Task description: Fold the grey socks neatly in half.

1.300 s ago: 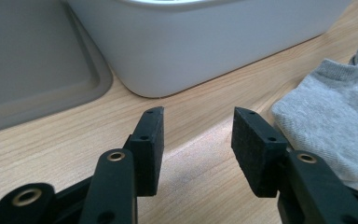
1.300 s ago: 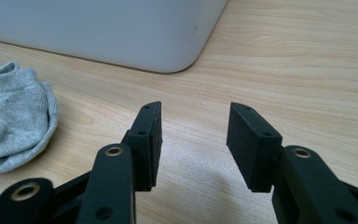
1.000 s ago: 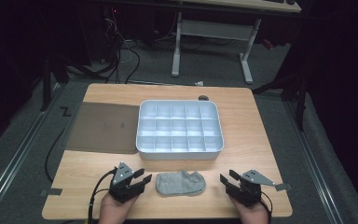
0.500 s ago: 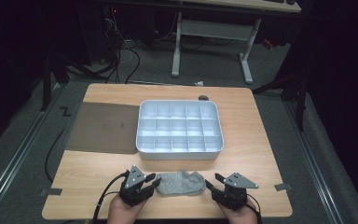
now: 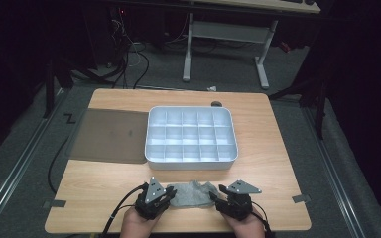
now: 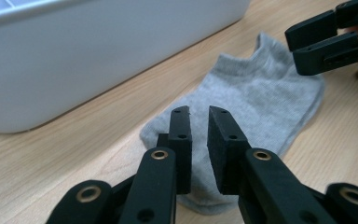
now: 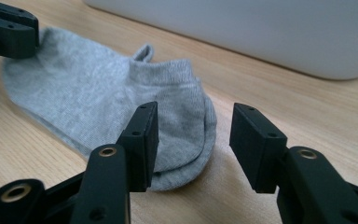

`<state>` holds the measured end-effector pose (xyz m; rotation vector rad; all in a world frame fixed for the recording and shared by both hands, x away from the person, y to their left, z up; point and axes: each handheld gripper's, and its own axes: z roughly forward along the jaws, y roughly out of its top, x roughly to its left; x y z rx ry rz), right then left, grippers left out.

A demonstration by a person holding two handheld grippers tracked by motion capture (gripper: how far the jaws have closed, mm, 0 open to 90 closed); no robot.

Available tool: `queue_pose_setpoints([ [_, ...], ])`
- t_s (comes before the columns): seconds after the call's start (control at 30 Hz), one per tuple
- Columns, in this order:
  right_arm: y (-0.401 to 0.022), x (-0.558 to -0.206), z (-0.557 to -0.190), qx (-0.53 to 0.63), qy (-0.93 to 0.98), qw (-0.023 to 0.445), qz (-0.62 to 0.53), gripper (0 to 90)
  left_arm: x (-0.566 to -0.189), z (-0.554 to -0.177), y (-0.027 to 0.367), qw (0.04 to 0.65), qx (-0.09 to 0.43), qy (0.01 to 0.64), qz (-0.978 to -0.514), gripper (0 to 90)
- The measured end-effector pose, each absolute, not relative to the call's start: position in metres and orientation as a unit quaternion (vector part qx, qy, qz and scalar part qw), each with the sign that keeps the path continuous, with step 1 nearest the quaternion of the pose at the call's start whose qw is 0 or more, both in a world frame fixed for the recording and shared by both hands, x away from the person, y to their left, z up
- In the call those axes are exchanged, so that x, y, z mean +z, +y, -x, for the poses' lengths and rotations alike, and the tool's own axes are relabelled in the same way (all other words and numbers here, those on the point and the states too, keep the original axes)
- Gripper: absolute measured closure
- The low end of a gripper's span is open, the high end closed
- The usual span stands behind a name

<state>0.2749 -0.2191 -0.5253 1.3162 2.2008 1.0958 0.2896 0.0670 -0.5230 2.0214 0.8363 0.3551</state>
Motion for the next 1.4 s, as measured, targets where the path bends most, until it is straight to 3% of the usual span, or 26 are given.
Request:
queue_pose_setpoints([
  [0.13,-0.216,-0.529,-0.276,0.376,0.783,0.168,-0.466,51.5,-0.526,-0.291,0.072,0.428,0.146,0.342,-0.823,80.4],
  [0.3,-0.213,-0.531,-0.273,0.370,0.789,0.165,-0.462,56.7,-0.529,-0.292,0.078,0.427,0.134,0.349,-0.823,80.4],
  [0.8,-0.227,-0.530,-0.266,0.372,0.778,0.156,-0.480,54.7,-0.533,-0.286,0.061,0.421,0.112,0.325,-0.839,81.3],
  [0.97,-0.226,-0.530,-0.263,0.380,0.785,0.138,-0.469,77.5,-0.533,-0.287,0.062,0.422,0.109,0.324,-0.840,81.1],
  [1.03,-0.227,-0.530,-0.262,0.383,0.783,0.142,-0.470,81.8,-0.532,-0.287,0.062,0.422,0.108,0.324,-0.840,80.9],
  [1.4,-0.248,-0.520,-0.263,0.375,0.762,0.182,-0.495,85.7,-0.534,-0.287,0.057,0.417,0.100,0.318,-0.846,82.6],
])
